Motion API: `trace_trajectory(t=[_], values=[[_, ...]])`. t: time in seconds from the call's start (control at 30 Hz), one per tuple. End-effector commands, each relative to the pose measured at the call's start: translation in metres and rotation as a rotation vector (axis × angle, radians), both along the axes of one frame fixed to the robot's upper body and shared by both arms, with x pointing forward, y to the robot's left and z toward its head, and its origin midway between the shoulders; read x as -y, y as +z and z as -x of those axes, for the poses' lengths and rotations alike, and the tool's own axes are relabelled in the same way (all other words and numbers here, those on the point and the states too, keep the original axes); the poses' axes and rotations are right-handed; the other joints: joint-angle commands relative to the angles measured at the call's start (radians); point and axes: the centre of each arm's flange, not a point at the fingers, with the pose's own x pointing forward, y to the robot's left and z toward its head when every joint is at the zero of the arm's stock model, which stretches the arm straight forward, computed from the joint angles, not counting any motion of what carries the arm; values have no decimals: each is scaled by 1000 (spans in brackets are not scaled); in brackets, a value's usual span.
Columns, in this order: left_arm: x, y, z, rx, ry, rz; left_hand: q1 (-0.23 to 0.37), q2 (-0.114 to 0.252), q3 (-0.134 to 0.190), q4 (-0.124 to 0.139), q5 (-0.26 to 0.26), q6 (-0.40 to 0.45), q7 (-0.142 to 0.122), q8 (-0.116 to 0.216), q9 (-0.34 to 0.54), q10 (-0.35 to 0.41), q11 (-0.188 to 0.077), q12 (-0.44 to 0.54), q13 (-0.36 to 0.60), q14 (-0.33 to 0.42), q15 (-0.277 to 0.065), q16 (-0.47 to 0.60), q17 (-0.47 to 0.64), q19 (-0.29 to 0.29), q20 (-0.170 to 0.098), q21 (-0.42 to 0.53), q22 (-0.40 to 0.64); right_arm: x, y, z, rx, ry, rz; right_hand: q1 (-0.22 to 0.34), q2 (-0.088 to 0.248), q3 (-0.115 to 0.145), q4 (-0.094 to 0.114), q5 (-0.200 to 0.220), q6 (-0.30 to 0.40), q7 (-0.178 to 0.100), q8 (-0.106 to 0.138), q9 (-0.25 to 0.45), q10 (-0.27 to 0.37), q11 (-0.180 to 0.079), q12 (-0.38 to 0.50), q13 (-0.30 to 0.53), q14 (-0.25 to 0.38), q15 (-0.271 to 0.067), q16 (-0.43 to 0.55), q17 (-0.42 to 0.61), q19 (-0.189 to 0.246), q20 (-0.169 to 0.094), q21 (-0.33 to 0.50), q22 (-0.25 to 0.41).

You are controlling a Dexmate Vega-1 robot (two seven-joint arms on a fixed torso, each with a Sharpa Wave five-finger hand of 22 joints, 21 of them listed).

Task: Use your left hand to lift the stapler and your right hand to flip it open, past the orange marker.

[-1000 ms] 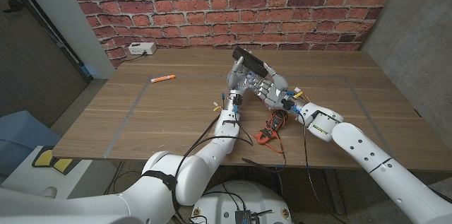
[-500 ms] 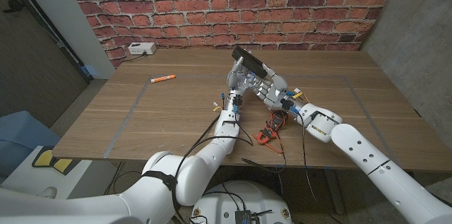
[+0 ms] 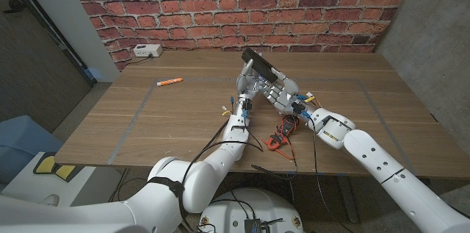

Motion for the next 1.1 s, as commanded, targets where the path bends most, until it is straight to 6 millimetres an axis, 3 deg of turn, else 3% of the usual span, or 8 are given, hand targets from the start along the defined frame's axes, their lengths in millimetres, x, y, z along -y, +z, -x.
trace_trajectory(t=[0.03, 0.1, 0.2, 0.23, 0.27, 0.37, 0.57, 1.1], values=[[0, 0, -3, -1, 0, -14, 108, 114, 37, 42, 9, 185, -95, 101, 98, 83, -75, 4, 21, 10, -142, 7, 5, 5, -87, 6, 3, 0, 1, -1, 12, 6, -12, 82, 36, 39, -1, 9, 58, -50, 12, 25, 44, -13, 25, 18, 33, -86, 22, 26, -5, -67, 9, 8], [1, 0, -4, -3, -2, -18, 109, 114, 37, 42, 9, 186, -97, 102, 98, 84, -75, 5, 21, 10, -142, 7, 5, 5, -87, 6, 3, 0, 1, -1, 12, 5, -13, 89, 28, 49, 7, 3, 60, -50, 11, 36, 88, -23, 55, 37, 50, -85, 31, 45, -7, -68, 19, 11], [2, 1, -5, -6, -3, -24, 109, 114, 36, 42, 9, 186, -98, 101, 97, 84, -75, 4, 21, 11, -141, 7, 5, 5, -86, 7, 3, 0, 1, -2, 11, 8, -22, 102, 20, 54, 0, -2, 53, -50, 8, 44, 86, -28, 62, 47, 52, -86, 35, 56, -14, -71, 21, 13], [2, 1, -5, -8, -3, -25, 109, 114, 35, 42, 9, 188, -97, 102, 96, 84, -75, 4, 21, 11, -141, 7, 5, 5, -86, 7, 3, 0, 1, -3, 10, 10, -27, 121, 18, 62, -5, -7, 42, -48, 3, 52, 95, -32, 72, 56, 52, -86, 37, 67, -17, -71, 26, 14], [2, 1, -6, -9, -2, -27, 109, 114, 35, 42, 9, 189, -98, 103, 96, 83, -75, 3, 20, 11, -141, 8, 5, 5, -86, 7, 3, 0, 1, -3, 7, 9, -31, 159, 12, 77, -10, -15, 6, -40, -20, 52, 128, -49, 102, 76, 54, -86, 39, 83, -21, -72, 36, 17], [2, 1, -7, -16, -3, -34, 110, 114, 34, 42, 9, 189, -97, 103, 94, 84, -75, 3, 18, 11, -141, 8, 5, 5, -86, 8, 3, 0, 0, -4, 10, 18, -43, 216, 2, 95, -16, -26, -16, -35, -39, 56, 115, -61, 118, 99, 48, -88, 38, 106, -36, -74, 50, 22], [4, -1, -10, -38, -8, -43, 111, 115, 33, 43, 8, 190, -98, 103, 92, 85, -75, 3, 18, 12, -141, 9, 5, 5, -86, 8, 3, 0, -1, -7, 13, 29, -65, 286, 0, 108, -4, -60, -21, -55, -45, 78, 85, -77, 135, 137, 31, -88, 33, 143, -84, -73, 74, 33], [3, -5, -10, -46, -12, -45, 113, 102, 27, 35, 12, 196, -79, 99, 81, 96, -74, -1, 0, 8, -143, 7, 5, 2, -84, 9, 2, 0, -1, -14, 13, 34, -47, 318, 6, 107, 4, -97, 14, -52, -42, 83, 71, -64, 139, 155, 21, -87, 30, 177, -113, -73, 115, 44]])
